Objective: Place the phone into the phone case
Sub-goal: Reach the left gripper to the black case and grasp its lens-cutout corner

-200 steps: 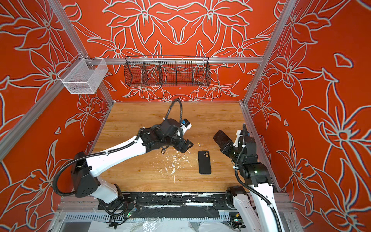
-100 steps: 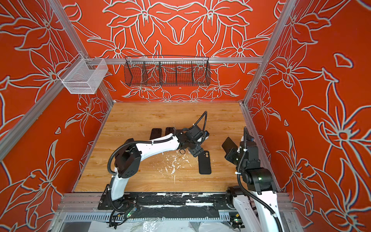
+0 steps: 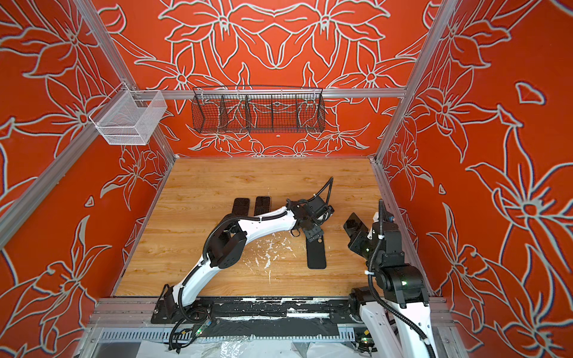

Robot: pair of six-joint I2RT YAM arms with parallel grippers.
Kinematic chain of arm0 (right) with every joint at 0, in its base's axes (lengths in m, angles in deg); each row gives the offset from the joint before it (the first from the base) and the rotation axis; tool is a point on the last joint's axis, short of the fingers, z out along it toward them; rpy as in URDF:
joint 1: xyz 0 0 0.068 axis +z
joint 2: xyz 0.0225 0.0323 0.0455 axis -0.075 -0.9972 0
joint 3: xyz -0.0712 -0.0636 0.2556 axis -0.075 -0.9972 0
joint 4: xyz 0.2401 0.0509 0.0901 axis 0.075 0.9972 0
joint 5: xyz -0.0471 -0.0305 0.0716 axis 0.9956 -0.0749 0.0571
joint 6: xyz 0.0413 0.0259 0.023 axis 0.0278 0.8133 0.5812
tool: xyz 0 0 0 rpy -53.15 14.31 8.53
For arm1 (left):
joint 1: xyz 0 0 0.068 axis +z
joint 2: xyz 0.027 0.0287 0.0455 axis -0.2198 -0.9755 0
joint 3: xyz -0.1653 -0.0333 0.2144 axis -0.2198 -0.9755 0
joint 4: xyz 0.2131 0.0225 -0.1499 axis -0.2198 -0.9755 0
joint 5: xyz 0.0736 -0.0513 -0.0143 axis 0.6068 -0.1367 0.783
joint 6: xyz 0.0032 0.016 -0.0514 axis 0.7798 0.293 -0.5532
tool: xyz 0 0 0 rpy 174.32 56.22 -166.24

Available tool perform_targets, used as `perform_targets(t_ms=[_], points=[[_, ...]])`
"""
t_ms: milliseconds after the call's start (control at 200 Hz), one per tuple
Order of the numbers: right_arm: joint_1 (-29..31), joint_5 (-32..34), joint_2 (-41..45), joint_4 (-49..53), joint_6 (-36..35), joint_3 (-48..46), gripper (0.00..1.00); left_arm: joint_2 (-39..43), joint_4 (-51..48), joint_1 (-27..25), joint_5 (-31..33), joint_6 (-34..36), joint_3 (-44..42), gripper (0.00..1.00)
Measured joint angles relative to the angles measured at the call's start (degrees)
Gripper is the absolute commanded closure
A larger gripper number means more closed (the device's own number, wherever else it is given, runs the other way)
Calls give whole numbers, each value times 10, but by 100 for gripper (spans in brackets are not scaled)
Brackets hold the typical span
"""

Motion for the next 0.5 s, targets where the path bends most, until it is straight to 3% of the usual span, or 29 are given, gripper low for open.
perform_targets(t_ms=[175,500], points=[[0,0,0,0,-2,0,100,-12,-9,0,-3,2,11,48],[0,4,6,2,-9,0,100,-15,-12,-3,-27,0,8,82]])
